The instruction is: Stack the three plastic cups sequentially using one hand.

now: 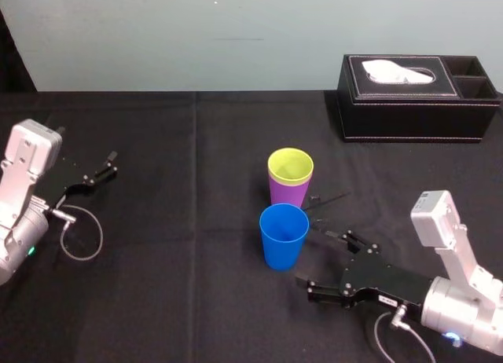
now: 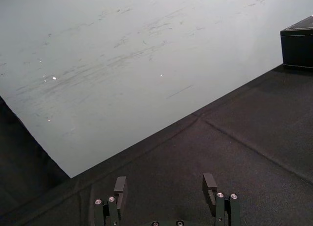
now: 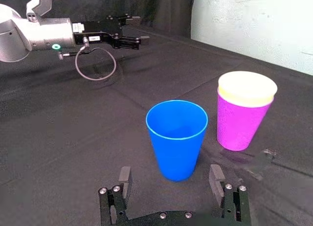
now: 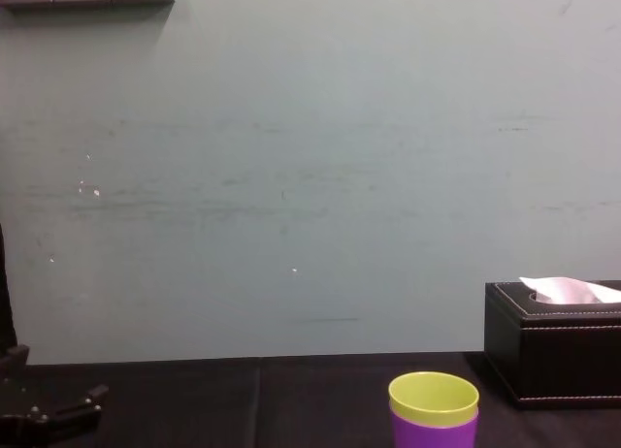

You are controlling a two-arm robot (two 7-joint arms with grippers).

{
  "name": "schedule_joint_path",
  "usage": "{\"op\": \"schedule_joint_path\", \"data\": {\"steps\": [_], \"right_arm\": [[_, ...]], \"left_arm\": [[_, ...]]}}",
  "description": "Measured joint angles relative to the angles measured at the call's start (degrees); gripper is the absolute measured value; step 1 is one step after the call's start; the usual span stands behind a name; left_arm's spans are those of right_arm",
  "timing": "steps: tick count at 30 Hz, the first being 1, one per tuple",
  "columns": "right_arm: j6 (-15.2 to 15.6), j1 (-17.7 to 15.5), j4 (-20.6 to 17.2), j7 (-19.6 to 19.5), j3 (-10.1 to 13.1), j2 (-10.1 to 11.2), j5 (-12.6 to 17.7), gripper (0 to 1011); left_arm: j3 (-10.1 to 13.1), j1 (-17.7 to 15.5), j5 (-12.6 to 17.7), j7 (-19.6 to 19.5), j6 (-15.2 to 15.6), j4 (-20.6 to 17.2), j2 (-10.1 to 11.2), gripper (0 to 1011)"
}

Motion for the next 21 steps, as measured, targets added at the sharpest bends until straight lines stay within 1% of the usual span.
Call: {"op": "schedule_joint_path", "data": {"steps": [8,13,21], "right_arm": [[-0.7,2.5,2.5,0.2,-2.0,-1.6,-0.6,1003],[-0.8,3.6,3.6,0.2,-2.7,-2.3,-1.0,1003],[-0.7,6.0,5.9,-0.1,-4.2,-4.1,-1.8,1003]], "left_arm": [[0.0,0.0,0.0,0.0,0.0,0.0,0.0,1011],[0.0,0.0,0.0,0.0,0.0,0.0,0.0,1012],[0.0,0.0,0.0,0.0,0.0,0.0,0.0,1011]]}}
